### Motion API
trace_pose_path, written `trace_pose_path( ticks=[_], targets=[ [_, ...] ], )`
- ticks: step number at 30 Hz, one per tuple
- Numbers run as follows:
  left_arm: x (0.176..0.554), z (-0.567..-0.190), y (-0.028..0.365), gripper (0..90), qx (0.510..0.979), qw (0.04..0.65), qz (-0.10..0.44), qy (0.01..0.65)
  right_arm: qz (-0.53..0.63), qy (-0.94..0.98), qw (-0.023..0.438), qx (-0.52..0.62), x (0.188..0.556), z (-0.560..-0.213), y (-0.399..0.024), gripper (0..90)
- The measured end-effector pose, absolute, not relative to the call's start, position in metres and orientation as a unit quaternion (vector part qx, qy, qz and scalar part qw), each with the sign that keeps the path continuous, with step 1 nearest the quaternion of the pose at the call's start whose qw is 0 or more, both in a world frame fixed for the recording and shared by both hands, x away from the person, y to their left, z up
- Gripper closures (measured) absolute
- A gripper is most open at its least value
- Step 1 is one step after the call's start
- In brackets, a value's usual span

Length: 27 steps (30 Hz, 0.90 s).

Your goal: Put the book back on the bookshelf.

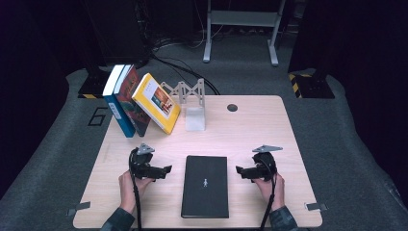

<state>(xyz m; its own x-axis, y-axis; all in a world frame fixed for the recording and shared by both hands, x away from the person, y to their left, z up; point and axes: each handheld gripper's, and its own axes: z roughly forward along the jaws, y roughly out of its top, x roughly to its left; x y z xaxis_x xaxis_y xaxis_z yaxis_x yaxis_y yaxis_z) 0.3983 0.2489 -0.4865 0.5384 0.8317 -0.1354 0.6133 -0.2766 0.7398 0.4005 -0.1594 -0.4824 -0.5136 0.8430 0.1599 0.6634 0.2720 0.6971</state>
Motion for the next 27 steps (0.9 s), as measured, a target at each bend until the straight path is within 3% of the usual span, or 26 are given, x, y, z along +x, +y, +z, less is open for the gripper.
trace_pose_path(
  ticks=[12,20,27],
  targets=[
    [0.389,-0.505,0.224,0.0,0.804,0.374,0.123,0.446,0.372,0.815,0.045,0.442,0.386,-0.49,-0.107,17.2],
    [0.387,-0.513,0.217,0.0,0.813,0.355,0.129,0.444,0.373,0.822,0.034,0.429,0.383,-0.492,-0.099,30.5],
    [0.383,-0.517,0.21,0.0,0.817,0.354,0.123,0.439,0.375,0.819,0.036,0.433,0.382,-0.492,-0.097,31.2]
  ],
)
